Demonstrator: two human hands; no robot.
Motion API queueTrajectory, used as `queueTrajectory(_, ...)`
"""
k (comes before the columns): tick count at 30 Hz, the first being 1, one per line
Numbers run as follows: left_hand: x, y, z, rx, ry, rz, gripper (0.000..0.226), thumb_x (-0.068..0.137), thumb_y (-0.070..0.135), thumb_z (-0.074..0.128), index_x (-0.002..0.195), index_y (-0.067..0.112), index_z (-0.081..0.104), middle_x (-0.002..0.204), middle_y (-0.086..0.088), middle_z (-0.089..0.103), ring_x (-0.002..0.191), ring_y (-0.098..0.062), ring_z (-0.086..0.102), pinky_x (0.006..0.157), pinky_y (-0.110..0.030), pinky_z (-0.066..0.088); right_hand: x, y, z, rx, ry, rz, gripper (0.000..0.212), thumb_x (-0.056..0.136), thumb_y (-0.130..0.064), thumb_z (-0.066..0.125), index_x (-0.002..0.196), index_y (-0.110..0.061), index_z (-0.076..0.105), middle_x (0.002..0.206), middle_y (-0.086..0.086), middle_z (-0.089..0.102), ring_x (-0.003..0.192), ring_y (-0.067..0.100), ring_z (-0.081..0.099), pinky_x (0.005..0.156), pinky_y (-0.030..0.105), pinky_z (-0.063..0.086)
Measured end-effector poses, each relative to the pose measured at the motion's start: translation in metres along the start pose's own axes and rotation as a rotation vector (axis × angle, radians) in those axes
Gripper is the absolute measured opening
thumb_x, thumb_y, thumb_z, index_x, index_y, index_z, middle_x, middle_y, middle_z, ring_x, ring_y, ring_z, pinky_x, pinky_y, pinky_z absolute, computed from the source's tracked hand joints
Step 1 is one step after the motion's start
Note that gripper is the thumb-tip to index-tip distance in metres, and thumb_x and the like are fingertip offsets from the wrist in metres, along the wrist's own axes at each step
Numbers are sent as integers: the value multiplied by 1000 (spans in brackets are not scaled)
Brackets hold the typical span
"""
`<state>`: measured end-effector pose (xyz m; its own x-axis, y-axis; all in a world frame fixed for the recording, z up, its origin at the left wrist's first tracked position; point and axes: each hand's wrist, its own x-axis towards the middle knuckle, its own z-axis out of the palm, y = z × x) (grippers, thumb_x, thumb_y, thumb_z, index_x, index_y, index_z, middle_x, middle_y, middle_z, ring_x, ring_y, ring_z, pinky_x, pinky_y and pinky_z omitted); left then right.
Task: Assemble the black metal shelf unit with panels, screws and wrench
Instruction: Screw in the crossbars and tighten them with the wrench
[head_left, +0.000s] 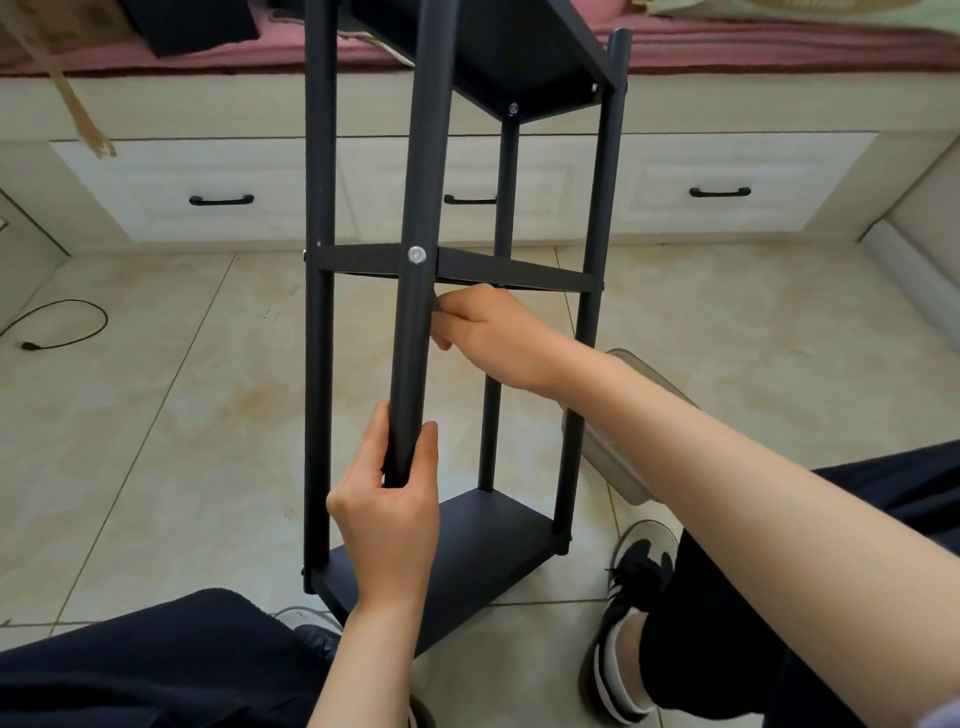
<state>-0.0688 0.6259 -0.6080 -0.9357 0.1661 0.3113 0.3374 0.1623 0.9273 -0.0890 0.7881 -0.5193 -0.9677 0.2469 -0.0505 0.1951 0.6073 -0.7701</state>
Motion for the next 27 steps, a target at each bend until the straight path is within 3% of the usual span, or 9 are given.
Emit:
queueTrajectory(4,-1,-3,1,-15,-11,11,37,92,12,72,128,5,68,76,2,65,61,-22,53,50,-26,44,6,6,4,-23,31,-19,34,102,-21,43,84,-6,69,66,-4,55,61,11,48,60,25,40)
queueTrajectory(9,-2,0,2,-7,-15,12,34,91,10,72,126,7,69,76,1,65,60,-19,52,50,-22,42,14,13,17,61,185,-66,40,100,-9,47,63,-23,54,52,-16,50,55,-3,52,56,9,39)
queueTrajectory(10,-2,1,2,-4,-20,25,30,92,10,72,122,12,70,74,-4,65,60,-22,52,50,-27,44,17,14,21,72,217,-80,38,100,-8,47,65,-21,55,57,-15,52,61,0,56,60,9,42)
queueTrajectory(12,-2,3,3,1,-27,48,32,92,8,72,120,23,66,75,-14,63,61,-27,52,52,-36,45,24,17,30,95,254,-100,26,100,-7,48,77,-10,61,70,-2,61,72,15,62,71,25,52)
queueTrajectory(13,-2,4,3,-2,-30,52,35,92,8,72,123,23,66,76,-13,64,63,-25,54,54,-34,47,28,19,35,104,262,-101,21,99,-6,49,86,-4,65,75,2,64,75,20,63,73,30,53)
queueTrajectory(15,-2,3,4,3,-28,42,35,91,8,72,126,14,68,79,-1,66,67,-16,57,57,-22,47,34,21,45,134,296,-99,18,96,-4,51,96,-3,69,73,-12,62,69,6,59,67,17,49)
queueTrajectory(17,-2,2,4,14,-21,31,39,91,9,72,129,7,67,84,9,67,69,-7,59,62,-13,46,38,23,50,237,314,-59,19,96,-11,55,84,-18,68,57,-24,56,59,-4,57,58,11,43)
queueTrajectory(20,-2,3,4,29,-33,63,41,90,9,73,130,6,66,86,13,68,70,-5,61,63,-12,46,42,27,58,308,383,-24,29,96,-17,57,73,-34,61,55,-33,56,57,-11,56,54,6,42)
queueTrajectory(27,-2,3,6,23,-46,63,40,90,12,73,129,4,67,75,6,64,62,-11,53,57,-15,42,46,40,66,264,572,-88,17,96,-16,58,102,-12,73,64,-30,52,62,-3,56,64,14,47)
